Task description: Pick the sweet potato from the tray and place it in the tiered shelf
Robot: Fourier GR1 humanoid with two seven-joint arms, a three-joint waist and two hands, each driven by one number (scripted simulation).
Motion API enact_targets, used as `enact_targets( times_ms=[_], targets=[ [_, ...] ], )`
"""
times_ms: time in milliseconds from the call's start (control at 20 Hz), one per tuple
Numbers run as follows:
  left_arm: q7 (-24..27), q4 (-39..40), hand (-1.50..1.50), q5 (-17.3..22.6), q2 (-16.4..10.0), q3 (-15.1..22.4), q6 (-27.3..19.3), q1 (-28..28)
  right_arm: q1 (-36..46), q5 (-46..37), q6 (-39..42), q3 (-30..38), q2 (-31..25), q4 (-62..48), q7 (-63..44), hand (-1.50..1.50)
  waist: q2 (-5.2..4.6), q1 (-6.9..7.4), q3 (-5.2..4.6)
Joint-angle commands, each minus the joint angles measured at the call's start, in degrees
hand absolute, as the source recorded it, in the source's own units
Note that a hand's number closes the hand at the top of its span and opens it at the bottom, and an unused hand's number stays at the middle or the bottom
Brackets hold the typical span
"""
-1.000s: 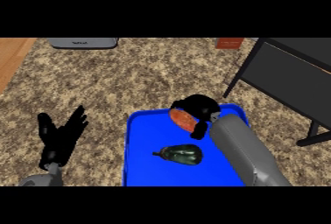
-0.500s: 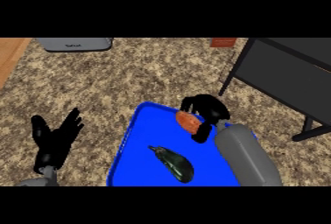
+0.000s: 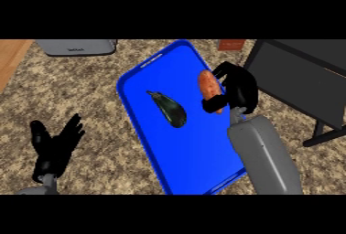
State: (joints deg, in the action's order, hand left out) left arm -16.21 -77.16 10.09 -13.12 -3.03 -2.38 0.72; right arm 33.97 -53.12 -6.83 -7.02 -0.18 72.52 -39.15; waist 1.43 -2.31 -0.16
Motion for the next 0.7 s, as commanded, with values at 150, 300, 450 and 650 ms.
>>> enact_targets(
  times_ms=[150, 300, 450, 650],
  targets=[
    [0.26, -0.36, 0.00, 0.22, 0.02, -0.11, 0.55, -1.37, 5.84, -13.20, 2.96, -5.14, 0.17, 19.18, -26.97, 1.50, -0.09, 0.40, 0.01],
    [0.34, 0.73, 0.00, -0.13, 0.64, 0.35, 0.54, 0.50, 10.59, -16.53, 11.50, -5.72, 0.17, 26.01, -35.29, 1.50, -0.44, 0.50, 0.03],
    [-0.69, 1.91, 0.00, 0.56, 0.23, -0.27, 1.17, 2.08, 18.20, -17.91, 20.65, -1.45, -0.30, 28.74, -37.38, 1.50, -0.64, 0.60, 0.01],
    [-0.20, 2.29, 0.00, -0.70, 0.56, 0.20, 0.49, 3.22, 21.84, -17.66, 25.65, 4.56, -1.32, 32.09, -37.29, 1.50, -0.86, 0.96, 0.08]
  ],
)
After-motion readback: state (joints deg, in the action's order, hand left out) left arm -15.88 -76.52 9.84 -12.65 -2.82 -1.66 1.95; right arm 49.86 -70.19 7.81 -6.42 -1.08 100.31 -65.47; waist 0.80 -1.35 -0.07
